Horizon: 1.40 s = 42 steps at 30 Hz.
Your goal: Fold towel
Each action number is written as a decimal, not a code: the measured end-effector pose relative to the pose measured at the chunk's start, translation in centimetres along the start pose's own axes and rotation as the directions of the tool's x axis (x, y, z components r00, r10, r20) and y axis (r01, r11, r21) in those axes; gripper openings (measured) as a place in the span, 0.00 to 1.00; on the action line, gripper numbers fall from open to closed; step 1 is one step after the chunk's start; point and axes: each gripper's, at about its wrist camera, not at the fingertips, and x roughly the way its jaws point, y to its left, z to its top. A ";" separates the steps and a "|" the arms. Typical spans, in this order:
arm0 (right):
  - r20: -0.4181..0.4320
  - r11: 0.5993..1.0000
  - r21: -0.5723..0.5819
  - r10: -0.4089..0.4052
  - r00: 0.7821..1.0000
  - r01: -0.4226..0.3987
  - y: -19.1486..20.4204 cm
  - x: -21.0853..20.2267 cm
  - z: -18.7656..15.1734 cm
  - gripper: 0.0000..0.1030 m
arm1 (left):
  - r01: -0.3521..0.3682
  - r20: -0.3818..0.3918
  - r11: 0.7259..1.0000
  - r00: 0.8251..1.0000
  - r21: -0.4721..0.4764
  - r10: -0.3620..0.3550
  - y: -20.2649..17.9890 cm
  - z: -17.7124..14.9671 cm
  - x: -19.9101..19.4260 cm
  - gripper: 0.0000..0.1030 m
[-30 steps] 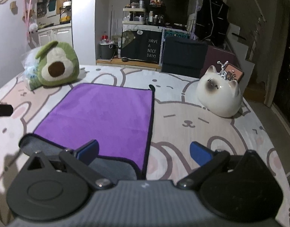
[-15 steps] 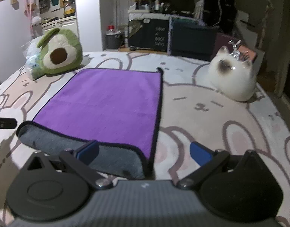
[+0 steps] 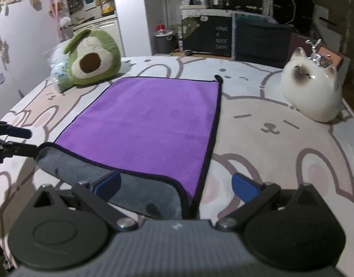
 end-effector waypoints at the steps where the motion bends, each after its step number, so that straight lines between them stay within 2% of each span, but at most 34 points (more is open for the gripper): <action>1: -0.005 1.000 0.000 0.020 1.000 -0.020 -0.3 0.2 0.1 1.00 | 0.014 -0.005 1.000 1.000 0.007 -0.014 0.0 0.1 0.1 0.75; 5: -0.053 0.997 -0.014 0.076 0.996 -0.076 -1.0 1.1 0.5 0.98 | 0.038 -0.034 0.998 0.999 0.042 -0.036 -0.1 0.4 0.7 0.63; 12: -0.121 0.995 -0.060 0.078 0.990 -0.086 -1.4 2.7 0.8 0.69 | 0.052 -0.090 0.998 0.995 0.046 -0.047 1.0 0.6 1.8 0.51; 16: -0.147 0.994 -0.064 0.083 0.986 -0.094 -1.8 3.5 0.9 0.61 | 0.059 -0.122 0.997 0.991 0.041 -0.053 1.6 0.7 2.3 0.45; 18: -0.164 0.992 -0.070 0.094 0.982 -0.106 -1.8 3.8 0.9 0.50 | 0.060 -0.136 0.998 0.989 0.037 -0.054 1.8 0.6 2.4 0.42; 20: -0.177 0.990 -0.075 0.101 0.979 -0.116 -1.7 3.8 0.9 0.43 | 0.058 -0.152 0.998 0.987 0.035 -0.052 1.9 0.5 2.5 0.40; 26: -0.223 0.983 -0.110 0.119 0.967 -0.147 -1.1 3.6 0.6 0.22 | 0.043 -0.193 0.998 0.981 0.042 -0.034 2.3 0.2 2.9 0.21; 30: -0.227 0.982 -0.123 0.115 0.967 -0.146 -1.1 3.4 0.6 0.09 | 0.025 -0.190 0.999 0.982 0.048 -0.015 2.2 0.3 2.7 0.07; 42: -0.182 0.984 -0.123 0.109 0.977 -0.133 -1.0 2.1 1.1 0.05 | -0.003 -0.148 0.998 0.989 0.056 0.011 2.1 1.0 1.8 0.05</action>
